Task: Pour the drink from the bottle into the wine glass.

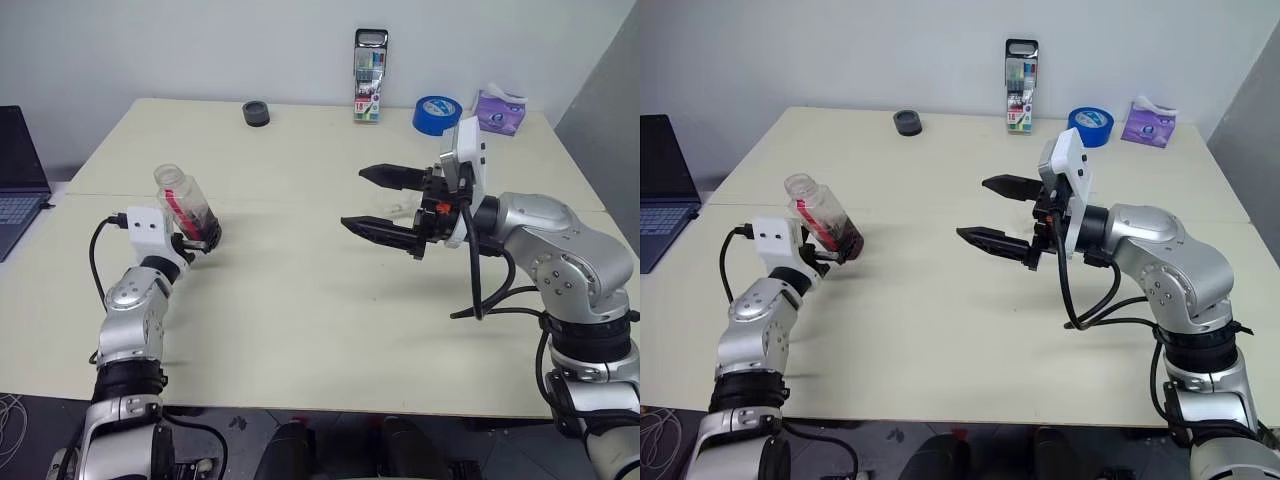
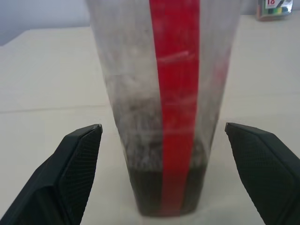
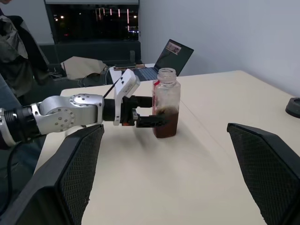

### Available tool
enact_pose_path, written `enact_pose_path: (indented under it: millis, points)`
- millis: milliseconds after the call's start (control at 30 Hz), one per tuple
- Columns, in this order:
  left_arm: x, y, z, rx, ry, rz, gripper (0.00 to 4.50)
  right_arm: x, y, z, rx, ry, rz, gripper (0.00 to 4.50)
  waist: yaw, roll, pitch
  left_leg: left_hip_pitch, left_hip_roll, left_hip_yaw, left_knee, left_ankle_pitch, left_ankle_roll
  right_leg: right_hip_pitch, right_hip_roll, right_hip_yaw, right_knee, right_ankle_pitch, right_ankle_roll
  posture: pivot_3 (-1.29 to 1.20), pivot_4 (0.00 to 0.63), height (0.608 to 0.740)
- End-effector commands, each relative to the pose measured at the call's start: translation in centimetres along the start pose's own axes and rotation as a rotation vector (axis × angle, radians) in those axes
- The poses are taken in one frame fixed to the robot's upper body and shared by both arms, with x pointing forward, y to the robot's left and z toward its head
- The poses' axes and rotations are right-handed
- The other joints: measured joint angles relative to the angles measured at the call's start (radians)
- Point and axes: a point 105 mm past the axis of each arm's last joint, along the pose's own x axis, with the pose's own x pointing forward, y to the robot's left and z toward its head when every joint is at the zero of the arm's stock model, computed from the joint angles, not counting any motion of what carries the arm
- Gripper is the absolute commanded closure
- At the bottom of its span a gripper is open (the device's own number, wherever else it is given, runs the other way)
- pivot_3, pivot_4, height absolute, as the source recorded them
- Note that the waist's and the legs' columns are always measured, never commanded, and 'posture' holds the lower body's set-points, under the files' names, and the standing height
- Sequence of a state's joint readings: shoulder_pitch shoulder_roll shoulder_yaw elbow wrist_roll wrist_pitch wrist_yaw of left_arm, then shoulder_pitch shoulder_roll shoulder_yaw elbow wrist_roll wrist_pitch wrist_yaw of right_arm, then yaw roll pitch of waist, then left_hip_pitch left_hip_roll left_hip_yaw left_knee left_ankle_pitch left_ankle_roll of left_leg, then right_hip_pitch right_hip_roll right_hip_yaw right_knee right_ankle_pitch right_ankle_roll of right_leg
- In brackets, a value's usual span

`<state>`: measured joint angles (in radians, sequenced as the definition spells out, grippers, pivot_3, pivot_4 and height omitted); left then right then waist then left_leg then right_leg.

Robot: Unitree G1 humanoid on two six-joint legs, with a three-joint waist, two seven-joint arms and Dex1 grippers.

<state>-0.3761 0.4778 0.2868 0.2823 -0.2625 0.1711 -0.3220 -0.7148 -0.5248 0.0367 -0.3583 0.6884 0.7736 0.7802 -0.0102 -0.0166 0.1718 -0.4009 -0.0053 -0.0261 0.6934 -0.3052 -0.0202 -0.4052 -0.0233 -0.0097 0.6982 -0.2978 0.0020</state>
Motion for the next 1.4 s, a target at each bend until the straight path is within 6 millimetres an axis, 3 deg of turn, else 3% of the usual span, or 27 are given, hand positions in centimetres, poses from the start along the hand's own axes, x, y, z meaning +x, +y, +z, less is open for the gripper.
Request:
enact_pose_path:
  millis: [33, 233, 333, 433, 533, 700, 1100, 1400]
  points:
    - [-0.9, 0.1, 1.6, 0.005, -0.052, 0.026, 0.02, -0.5, 0.3, 0.8, -0.039, -0.021, -0.011, 0.0, 0.0, 0.0, 0.0, 0.0, 0.0, 0.0, 0.0, -0.001, 0.001, 0.0, 0.0, 0.0, 0.0, 0.0, 0.0, 0.0, 0.15, 0.74]
    - [-3.2, -0.5, 0.8, 0.026, 0.007, 0.033, 0.02, -1.1, 0.6, 0.1, -0.021, 0.0, -0.037, 0.0, -0.001, 0.0, 0.0, 0.0, 0.0, 0.0, 0.0, -0.001, 0.001, 0.0, 0.0, 0.0, 0.0, 0.0, 0.0, 0.0, 0.15, 0.74]
    - [-5.6, -2.2, 0.0, 0.097, 0.068, -0.062, 0.02, -1.7, 0.6, -0.6, 0.0, 0.019, -0.075, 0.0, -0.002, 0.0, 0.0, 0.0, 0.0, 0.0, -0.001, -0.001, 0.001, 0.0, 0.0, 0.0, 0.0, 0.0, 0.0, 0.0, 0.15, 0.74]
    - [-8.0, -5.5, 1.1, 0.146, 0.048, -0.271, 0.02, -2.4, 0.2, -1.8, 0.053, 0.059, -0.152, 0.0, 0.001, 0.0, 0.0, 0.0, 0.0, 0.0, -0.001, -0.001, 0.001, 0.0, 0.0, 0.001, -0.001, 0.0, 0.0, 0.0, 0.15, 0.74]
    - [-10.1, -8.8, 3.6, 0.128, -0.028, -0.487, 0.02, -3.3, -0.4, -4.2, 0.113, 0.142, -0.257, 0.0, 0.008, 0.0, 0.0, 0.001, 0.0, 0.0, -0.001, -0.001, 0.001, 0.001, -0.001, 0.0, -0.001, 0.0, 0.0, 0.0, 0.15, 0.74]
    - [-12.1, -11.6, 5.5, 0.165, -0.057, -0.708, 0.02, -4.6, -2.3, -8.8, 0.3, 0.261, -0.473, 0.0, 0.005, 0.0, -0.001, 0.001, 0.0, 0.0, -0.001, -0.001, 0.001, 0.002, 0.0, 0.001, 0.0, 0.0, 0.0, 0.0, 0.15, 0.74]
    - [-11.8, -12.4, 5.6, 0.172, -0.043, -0.774, 0.02, -4.1, -7.1, -15.2, 1.2, -0.096, -0.927, 0.0, -0.016, 0.001, -0.001, 0.002, 0.001, 0.001, -0.002, -0.001, 0.001, 0.001, 0.002, 0.002, 0.001, 0.0, 0.0, 0.0, 0.15, 0.74]
    - [-11.4, -12.4, 5.8, 0.18, -0.057, -0.76, 0.02, -2.3, -9.2, -17.5, 1.374, -0.201, -1.014, 0.0, -0.023, 0.001, -0.002, 0.011, 0.001, 0.003, -0.003, -0.001, 0.002, 0.009, 0.002, 0.003, 0.002, 0.0, -0.001, 0.0, 0.15, 0.74]
